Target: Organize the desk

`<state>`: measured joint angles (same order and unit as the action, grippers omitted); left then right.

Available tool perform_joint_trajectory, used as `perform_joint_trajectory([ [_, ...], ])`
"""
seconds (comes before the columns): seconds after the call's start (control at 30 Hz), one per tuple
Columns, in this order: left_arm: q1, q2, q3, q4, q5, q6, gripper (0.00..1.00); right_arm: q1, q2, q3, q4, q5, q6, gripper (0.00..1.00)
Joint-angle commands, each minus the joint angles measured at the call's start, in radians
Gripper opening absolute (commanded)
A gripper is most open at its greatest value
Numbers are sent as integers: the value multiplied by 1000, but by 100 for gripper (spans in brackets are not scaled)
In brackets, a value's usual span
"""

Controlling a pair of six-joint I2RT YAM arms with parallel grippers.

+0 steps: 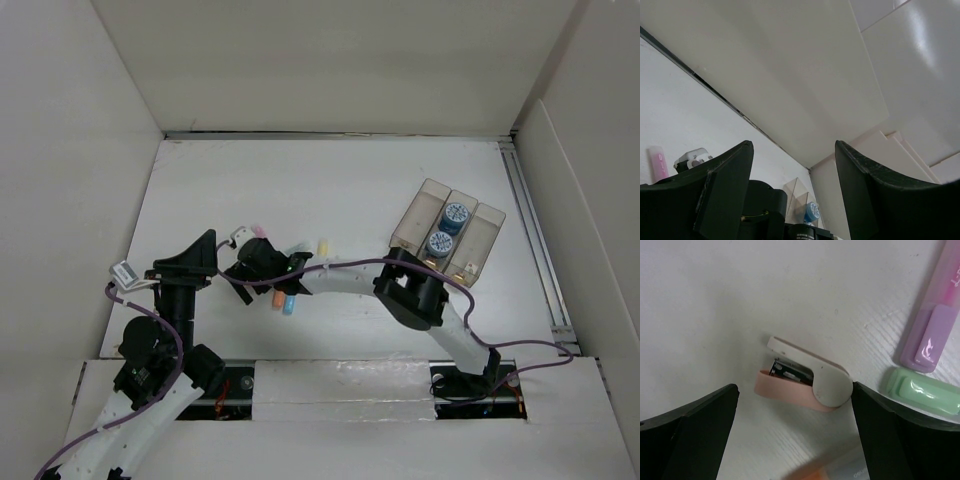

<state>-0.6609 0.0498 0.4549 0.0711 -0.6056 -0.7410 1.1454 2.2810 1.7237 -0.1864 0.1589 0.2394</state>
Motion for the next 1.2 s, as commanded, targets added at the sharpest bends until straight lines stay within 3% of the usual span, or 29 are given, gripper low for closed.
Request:
perform_joint_trajectory([
  [0.0, -3, -2, 42, 35, 7, 12, 62, 2, 38, 25, 59, 62, 35, 98],
  [0.23, -3, -2, 44, 32, -5, 12, 62, 2, 43, -13, 162, 102, 69, 95],
  [0.37, -3, -14, 44, 30, -14, 12, 62, 2, 31, -39, 176, 110, 81, 79],
  [0.4, -3, -21, 44, 30, -17, 12, 62, 2, 22, -53, 176, 111, 84, 68],
  [0.5, -3, -37, 38, 44, -23, 9, 62, 2, -27, -113, 249, 113, 100, 62],
  [0.63, -3, -45, 34, 67, -20, 5, 62, 2, -113, -170, 300, 81, 124, 61],
  [0.93, -3, 13, 56, 73, 35, 6, 63, -127, -440, -400, 501, -102, 247, 63],
  [1.17, -3, 258, 33, 177, 206, 8, 66, -281, -771, -645, 486, -27, 297, 64],
])
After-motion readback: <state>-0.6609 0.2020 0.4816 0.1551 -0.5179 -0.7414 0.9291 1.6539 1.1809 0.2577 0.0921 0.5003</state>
